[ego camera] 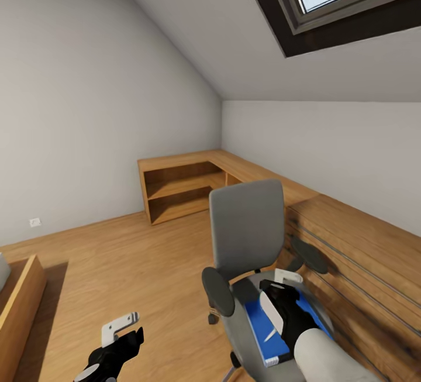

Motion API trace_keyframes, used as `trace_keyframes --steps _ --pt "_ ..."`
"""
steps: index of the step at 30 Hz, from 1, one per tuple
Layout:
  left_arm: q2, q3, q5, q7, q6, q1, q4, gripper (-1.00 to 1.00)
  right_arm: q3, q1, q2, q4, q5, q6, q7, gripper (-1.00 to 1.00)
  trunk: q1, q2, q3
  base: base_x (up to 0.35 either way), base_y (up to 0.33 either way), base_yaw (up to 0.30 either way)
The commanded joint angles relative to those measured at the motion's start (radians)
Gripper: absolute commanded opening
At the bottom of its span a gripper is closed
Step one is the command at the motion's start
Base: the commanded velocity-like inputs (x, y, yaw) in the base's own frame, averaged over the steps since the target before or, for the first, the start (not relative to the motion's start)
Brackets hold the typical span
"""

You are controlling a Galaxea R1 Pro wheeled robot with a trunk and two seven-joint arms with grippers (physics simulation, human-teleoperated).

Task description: In the bedroom, organize the workspace by keeping the computer under the desk, ensuring the monitor is on the desk, placing the keyboard on the desk next to the monitor, placing the mouse on the desk next to the keyboard, moving the folder from the swivel chair onto the desk next to the mouse, stacking the notebook on top of the folder with the pen on top of the notebook, and positioning the swivel chair next to the desk.

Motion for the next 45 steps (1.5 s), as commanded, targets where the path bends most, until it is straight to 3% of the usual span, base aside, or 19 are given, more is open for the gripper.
trace_keyframes --steps 1,2,5,6,7,10,18,45 --pt "0.0 0.0 0.01 0.009 0.001 0.0 -0.003 1.0 0.007 -0.001 -0.005 -0.002 -0.022 0.016 -0.008 1.0 0.0 -0.001 -0.001 0.085 0.0 0.0" --pt "0.001 0.0 0.011 0.009 0.002 0.0 -0.011 1.0 0.006 -0.002 -0.03 -0.002 -0.056 0.04 -0.007 1.0 0.0 -0.001 -0.001 0.035 0.0 0.0" --pt "0.0 0.001 0.011 0.01 0.002 0.0 -0.024 1.0 0.007 -0.003 -0.053 -0.002 -0.088 0.064 -0.004 1.0 0.0 -0.001 -0.001 0.023 0.0 0.0" --pt "0.0 0.007 0.011 0.01 0.003 0.0 -0.035 1.0 0.006 -0.003 -0.081 -0.003 -0.133 0.094 0.002 1.0 0.004 -0.008 -0.004 0.007 0.0 0.0" --pt "-0.001 0.02 0.011 0.01 0.004 0.0 -0.038 1.0 0.007 -0.004 -0.093 -0.002 -0.151 0.106 0.003 1.0 0.008 -0.015 -0.007 0.005 0.0 0.0" --pt "-0.003 0.042 0.012 0.011 0.004 0.0 -0.041 1.0 0.007 -0.005 -0.103 -0.002 -0.167 0.123 0.005 1.0 0.019 -0.036 -0.017 0.003 0.0 0.0" --pt "-0.004 0.069 0.012 0.011 0.004 0.0 -0.049 1.0 0.008 -0.006 -0.111 -0.002 -0.182 0.148 0.007 1.0 0.05 -0.092 -0.042 0.001 0.0 0.0" --pt "-0.002 0.074 0.012 0.011 0.004 0.0 -0.05 1.0 0.013 -0.006 -0.107 -0.013 -0.185 0.144 0.002 1.0 0.154 -0.281 -0.126 0.0 0.0 0.0"
